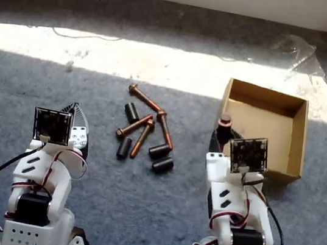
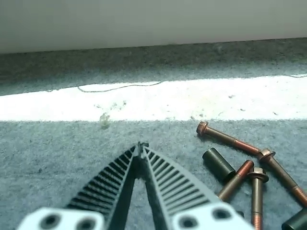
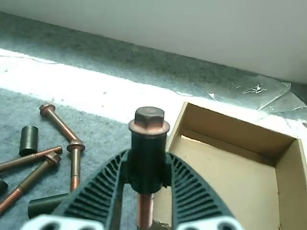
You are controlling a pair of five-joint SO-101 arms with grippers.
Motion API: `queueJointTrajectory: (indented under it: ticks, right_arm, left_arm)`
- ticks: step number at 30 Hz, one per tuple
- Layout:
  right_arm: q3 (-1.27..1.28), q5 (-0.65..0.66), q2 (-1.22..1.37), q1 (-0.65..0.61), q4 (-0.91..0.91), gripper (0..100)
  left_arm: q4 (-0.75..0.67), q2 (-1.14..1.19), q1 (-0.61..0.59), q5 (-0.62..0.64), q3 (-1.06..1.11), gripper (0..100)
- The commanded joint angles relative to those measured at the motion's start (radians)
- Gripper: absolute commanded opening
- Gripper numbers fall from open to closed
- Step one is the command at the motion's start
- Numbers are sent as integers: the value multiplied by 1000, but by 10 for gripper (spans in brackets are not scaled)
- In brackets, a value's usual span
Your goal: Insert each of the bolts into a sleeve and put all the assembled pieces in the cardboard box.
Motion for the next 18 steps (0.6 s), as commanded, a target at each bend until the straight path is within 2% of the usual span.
queueJointTrajectory:
  ticks: [1, 10, 18]
  right_arm:
    - [-185, 11, 243, 44, -13, 4]
    - [-536, 3, 852, 99, -13, 4]
    - [-763, 3, 1248, 125, -15, 4]
  left_arm:
    - [3, -7, -10, -8, -42, 5]
    - [3, -7, -10, -9, -22, 5]
    - [-2, -7, -12, -9, 2, 6]
